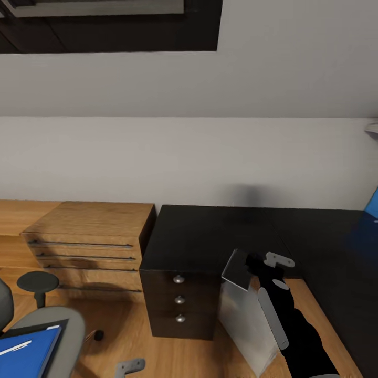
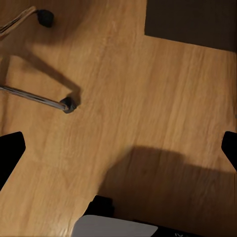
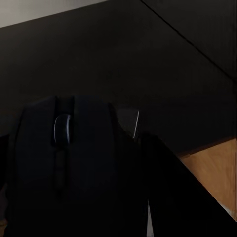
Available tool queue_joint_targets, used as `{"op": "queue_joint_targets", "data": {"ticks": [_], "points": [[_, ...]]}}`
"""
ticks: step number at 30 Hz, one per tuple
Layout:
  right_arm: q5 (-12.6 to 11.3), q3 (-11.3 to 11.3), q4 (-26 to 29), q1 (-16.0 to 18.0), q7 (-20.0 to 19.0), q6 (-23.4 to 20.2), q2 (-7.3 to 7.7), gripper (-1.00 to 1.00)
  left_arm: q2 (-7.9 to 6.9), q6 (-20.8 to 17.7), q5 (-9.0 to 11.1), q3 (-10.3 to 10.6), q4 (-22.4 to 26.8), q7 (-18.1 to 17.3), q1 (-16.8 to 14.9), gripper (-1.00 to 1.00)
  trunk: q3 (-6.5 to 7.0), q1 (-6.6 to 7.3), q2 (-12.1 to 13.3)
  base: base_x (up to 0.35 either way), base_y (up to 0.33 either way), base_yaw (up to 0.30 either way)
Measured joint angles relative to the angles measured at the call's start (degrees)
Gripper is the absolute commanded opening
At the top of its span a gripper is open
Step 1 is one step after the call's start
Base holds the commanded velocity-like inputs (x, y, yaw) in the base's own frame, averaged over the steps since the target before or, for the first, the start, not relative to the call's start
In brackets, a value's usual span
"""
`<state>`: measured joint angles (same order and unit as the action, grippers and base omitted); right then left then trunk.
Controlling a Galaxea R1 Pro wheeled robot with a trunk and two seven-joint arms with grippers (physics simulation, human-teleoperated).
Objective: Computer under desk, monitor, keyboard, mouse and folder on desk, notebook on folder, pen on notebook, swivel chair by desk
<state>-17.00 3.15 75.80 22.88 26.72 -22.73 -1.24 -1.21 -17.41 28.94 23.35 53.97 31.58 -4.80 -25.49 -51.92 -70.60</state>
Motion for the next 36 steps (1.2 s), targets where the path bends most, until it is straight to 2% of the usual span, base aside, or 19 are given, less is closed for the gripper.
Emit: {"op": "queue_joint_targets", "data": {"ticks": [11,18,19,21,22,25,26,29,30,31,32,34,36], "points": [[-0.02,-0.01,-2.43,0.0,-0.08,0.08,-0.08,-1.0,0.12,0.05,0.03,0.19,-1.37,0.0,0.0,1.0,0.5,0.0,0.0,0.0,-0.006,-0.237],[0.05,0.1,-2.82,0.01,-0.23,0.09,-0.09,-1.0,0.11,0.1,0.02,0.28,-2.4,-0.03,0.01,1.0,0.76,0.0,0.0,0.052,-0.144,-0.169],[0.13,0.03,-4.66,0.07,-0.33,0.26,0.19,-1.0,0.07,0.09,-0.01,0.21,-2.4,-0.03,0.01,1.0,0.76,0.0,0.0,0.006,-0.013,-0.01],[0.18,-0.15,-8.06,0.32,-0.41,0.44,1.61,-1.0,0.1,0.09,-0.04,0.19,-2.39,-0.04,0.02,1.0,0.77,0.0,0.0,0.003,-0.006,-0.004],[0.15,-0.43,-12.43,1.49,-0.59,0.81,4.62,-1.0,0.12,0.09,-0.04,0.18,-2.38,-0.02,0.02,1.0,0.77,0.0,0.01,0.001,-0.002,-0.001],[-0.23,-1.46,-19.35,5.74,-0.87,2.83,8.61,-1.0,0.14,0.13,-0.05,0.18,-2.4,-0.03,0.02,1.0,0.77,0.0,0.0,0.0,0.0,0.0],[-0.38,-2.97,-28.82,10.93,-3.43,4.53,11.47,-1.0,0.12,0.14,-0.06,0.19,-2.41,-0.03,0.01,1.0,0.78,-0.01,0.01,0.0,0.0,0.0],[-0.31,-4.23,-39.14,15.42,-6.38,6.22,15.04,-1.0,0.13,0.25,-0.06,0.17,-2.39,-0.01,0.02,1.0,0.77,0.0,0.0,0.0,0.0,0.0],[-0.31,-7.05,-44.15,17.19,-7.42,7.13,17.59,-1.0,0.18,1.81,0.02,0.16,-2.45,-0.04,0.03,1.0,0.77,0.0,0.01,0.0,0.0,0.0],[-0.26,-8.07,-44.78,17.39,-7.56,7.11,18.64,-1.0,0.2,2.05,0.04,0.17,-2.46,-0.02,0.02,1.0,0.77,0.0,0.0,0.0,0.0,0.0],[-0.35,-9.97,-45.83,17.46,-7.59,7.15,19.0,-1.0,0.21,2.17,0.05,0.17,-2.47,-0.03,0.02,1.0,0.77,0.0,0.0,0.0,0.0,0.0],[-0.4,-16.1,-49.32,17.57,-7.66,7.44,19.38,-1.0,0.23,2.39,0.05,0.18,-2.5,0.0,0.02,1.0,0.77,0.0,0.0,0.0,0.0,0.0],[-0.41,-18.48,-50.12,17.6,-7.63,7.63,19.16,-1.0,0.23,2.45,0.02,0.14,-2.49,0.01,0.01,1.0,0.77,0.0,0.0,0.0,0.0,0.0]]}}
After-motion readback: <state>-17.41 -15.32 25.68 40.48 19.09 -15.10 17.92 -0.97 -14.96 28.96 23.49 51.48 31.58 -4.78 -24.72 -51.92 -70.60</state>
